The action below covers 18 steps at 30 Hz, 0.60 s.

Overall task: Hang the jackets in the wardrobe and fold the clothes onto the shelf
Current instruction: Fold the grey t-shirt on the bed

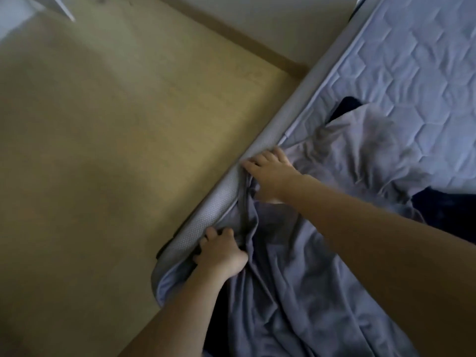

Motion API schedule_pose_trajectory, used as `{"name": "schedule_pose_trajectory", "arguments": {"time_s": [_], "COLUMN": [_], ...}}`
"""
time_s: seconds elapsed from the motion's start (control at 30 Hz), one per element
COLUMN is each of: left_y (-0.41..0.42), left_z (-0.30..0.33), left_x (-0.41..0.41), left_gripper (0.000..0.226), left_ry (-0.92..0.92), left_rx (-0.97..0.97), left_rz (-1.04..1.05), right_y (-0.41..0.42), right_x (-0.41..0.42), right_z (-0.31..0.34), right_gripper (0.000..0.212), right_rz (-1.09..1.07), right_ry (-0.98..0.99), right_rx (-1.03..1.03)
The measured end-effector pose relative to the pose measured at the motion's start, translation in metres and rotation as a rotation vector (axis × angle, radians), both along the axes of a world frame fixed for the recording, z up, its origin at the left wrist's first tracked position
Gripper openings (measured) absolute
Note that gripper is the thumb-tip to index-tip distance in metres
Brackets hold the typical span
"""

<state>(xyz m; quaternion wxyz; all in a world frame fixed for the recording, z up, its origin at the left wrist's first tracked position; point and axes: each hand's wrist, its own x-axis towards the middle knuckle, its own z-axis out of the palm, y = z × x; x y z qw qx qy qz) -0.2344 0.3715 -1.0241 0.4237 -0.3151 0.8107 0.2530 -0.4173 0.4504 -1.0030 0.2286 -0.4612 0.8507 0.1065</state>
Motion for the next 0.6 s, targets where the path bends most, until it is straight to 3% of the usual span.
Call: {"name": "schedule_pose_trajectory", "arguments": {"time_s": [0.07, 0.13, 0.27, 0.33, 0.43, 0.6], "left_y": [-0.001, -0.003, -0.004, -0.002, 0.004, 0.027], "left_z": [0.002, 0.009, 0.044, 0.076, 0.142, 0.297], "left_x": [-0.005, 0.005, 0.04, 0.047, 0.046, 0.038], "left_gripper": [0.044, 0.031, 0.026, 0.027, 0.029, 0.043], "left_ry": [-0.009, 0.129, 0.554, 0.656, 0.603, 0.406], "left_rx": [0.011, -0.013, -0.061, -0.013, 0.151, 0.187], "left_rz": [0.016, 0.005, 0.155, 0.297, 0.362, 0.027], "right_y": [-0.012, -0.015, 0.01, 0.032, 0.069, 0.137], "right_x": [0.002, 0.0, -0.007, -0.01, -0.011, 0.01], "right_z": [0.007, 0.024, 0.084, 0.127, 0.209, 0.382], "right_gripper": [0.057, 0.032, 0.014, 0.007, 0.011, 0.012], "right_rz": [-0.003, 0.031, -0.076, -0.099, -0.062, -0.066], "right_ry": [0.048, 0.074, -0.073, -0.116, -0.065, 0.029], "right_rx": [0.012, -0.021, -0.081, -0.086, -0.053, -0.046]}}
